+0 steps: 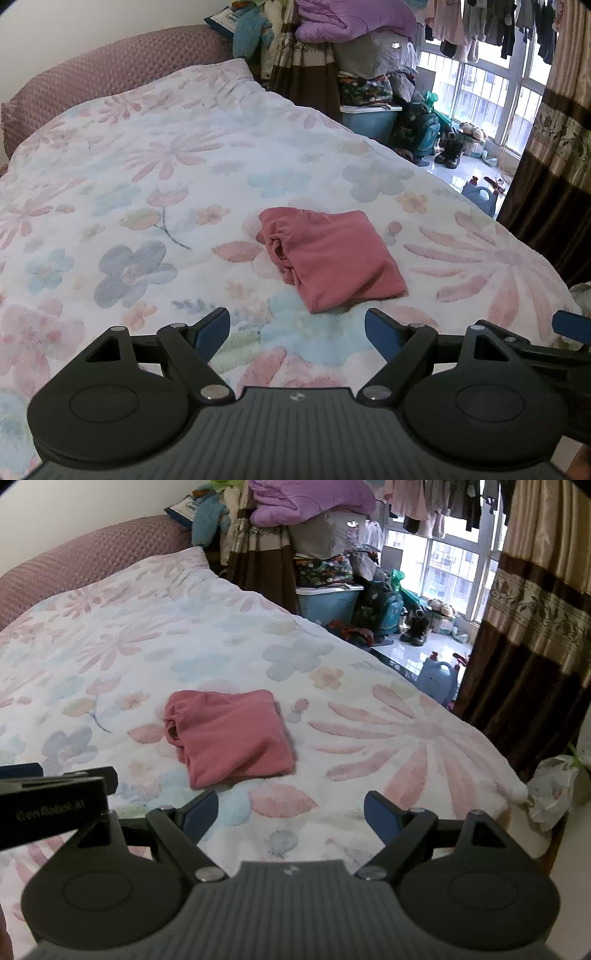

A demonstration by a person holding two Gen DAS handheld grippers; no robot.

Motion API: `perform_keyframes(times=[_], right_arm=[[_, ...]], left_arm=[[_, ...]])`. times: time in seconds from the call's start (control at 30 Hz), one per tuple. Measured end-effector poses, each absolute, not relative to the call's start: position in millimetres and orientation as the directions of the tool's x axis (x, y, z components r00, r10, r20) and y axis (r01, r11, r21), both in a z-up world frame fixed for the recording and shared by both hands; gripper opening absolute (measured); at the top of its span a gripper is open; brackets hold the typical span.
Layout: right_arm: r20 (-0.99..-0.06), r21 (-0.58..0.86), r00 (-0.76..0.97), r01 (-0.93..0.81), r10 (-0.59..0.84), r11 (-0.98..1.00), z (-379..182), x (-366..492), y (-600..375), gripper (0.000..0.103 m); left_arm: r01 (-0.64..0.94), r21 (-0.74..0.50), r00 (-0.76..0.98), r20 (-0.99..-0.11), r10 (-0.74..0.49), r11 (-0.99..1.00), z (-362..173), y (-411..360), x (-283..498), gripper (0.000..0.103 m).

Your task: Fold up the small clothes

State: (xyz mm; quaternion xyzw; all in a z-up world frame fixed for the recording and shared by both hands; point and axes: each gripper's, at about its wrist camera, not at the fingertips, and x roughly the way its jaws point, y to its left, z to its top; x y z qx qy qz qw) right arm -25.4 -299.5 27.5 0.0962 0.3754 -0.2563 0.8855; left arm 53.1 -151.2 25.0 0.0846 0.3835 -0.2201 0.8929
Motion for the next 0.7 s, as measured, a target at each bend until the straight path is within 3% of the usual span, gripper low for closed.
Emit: perform_keyframes(times=[0.7], right_arm=[[-0.719,-0.024,0.57,0.551,-0.398,0.834,19.4,-32.1,-311.1,0.082]], left_arm=[[0.473,-0.011,0.595,-0.733,-0.329,0.881,17.4,-163.2,43.5,0.097]])
